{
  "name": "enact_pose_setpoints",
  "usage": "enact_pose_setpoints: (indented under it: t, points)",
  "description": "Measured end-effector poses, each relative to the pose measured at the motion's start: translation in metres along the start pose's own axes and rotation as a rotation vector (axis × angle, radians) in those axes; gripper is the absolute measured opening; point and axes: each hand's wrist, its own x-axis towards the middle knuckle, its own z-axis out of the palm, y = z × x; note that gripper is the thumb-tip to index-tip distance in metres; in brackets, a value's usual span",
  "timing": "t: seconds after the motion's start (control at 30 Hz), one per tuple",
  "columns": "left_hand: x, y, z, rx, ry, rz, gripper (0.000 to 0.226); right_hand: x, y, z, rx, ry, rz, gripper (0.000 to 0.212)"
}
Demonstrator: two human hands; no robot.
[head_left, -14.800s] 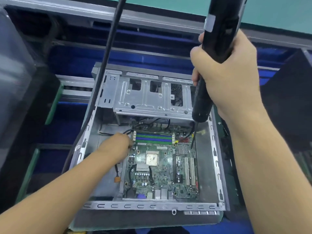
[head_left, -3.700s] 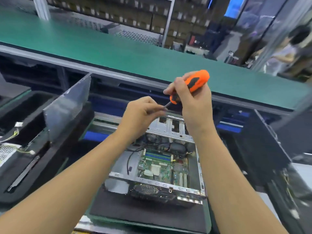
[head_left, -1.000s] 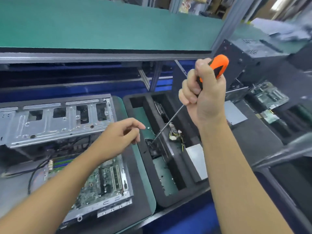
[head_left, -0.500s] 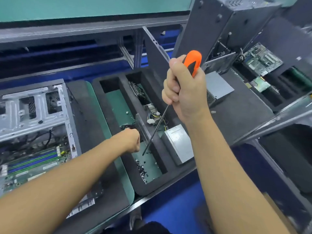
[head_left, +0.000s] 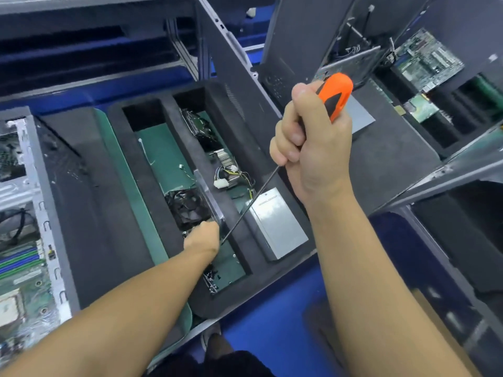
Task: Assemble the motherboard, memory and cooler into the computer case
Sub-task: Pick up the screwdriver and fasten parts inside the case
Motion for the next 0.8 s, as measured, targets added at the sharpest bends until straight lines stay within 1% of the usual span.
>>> enact_pose_setpoints:
  t: [0.07, 0.17, 0.3, 0.4, 0.5, 0.63, 0.77, 0.8]
  points:
    - [0.003, 0.001, 0.006, 0.041, -0.081, 0.015, 0.03, 0.002, 0.001, -0.005, 0.0, -0.002, -0.003, 0.034]
    - [0.006, 0.0, 0.011, 0.219, -0.191, 0.072, 0.037, 0.004, 0.005, -0.009, -0.011, -0.009, -0.005, 0.037]
    - [0.013, -0.002, 0.012, 0.38, -0.183, 0.124, 0.04, 0.004, 0.009, -0.01, -0.005, -0.03, 0.004, 0.039]
    - [0.014, -0.004, 0.013, 0.459, -0.172, 0.143, 0.04, 0.003, 0.011, -0.009, -0.02, -0.031, 0.006, 0.038]
    - [0.014, -0.005, 0.009, 0.436, -0.17, 0.145, 0.042, 0.0, 0.013, -0.006, -0.028, -0.021, 0.011, 0.038]
    - [0.015, -0.009, -0.003, 0.367, -0.141, 0.191, 0.033, -0.002, 0.013, -0.005, -0.034, -0.02, 0.009, 0.039]
    - [0.013, -0.01, -0.011, 0.329, -0.231, 0.259, 0.018, -0.004, 0.014, -0.004, -0.029, -0.026, 0.0, 0.039]
    - [0.012, -0.01, -0.01, 0.335, -0.267, 0.259, 0.019, -0.005, 0.014, -0.004, -0.027, -0.027, 0.001, 0.039]
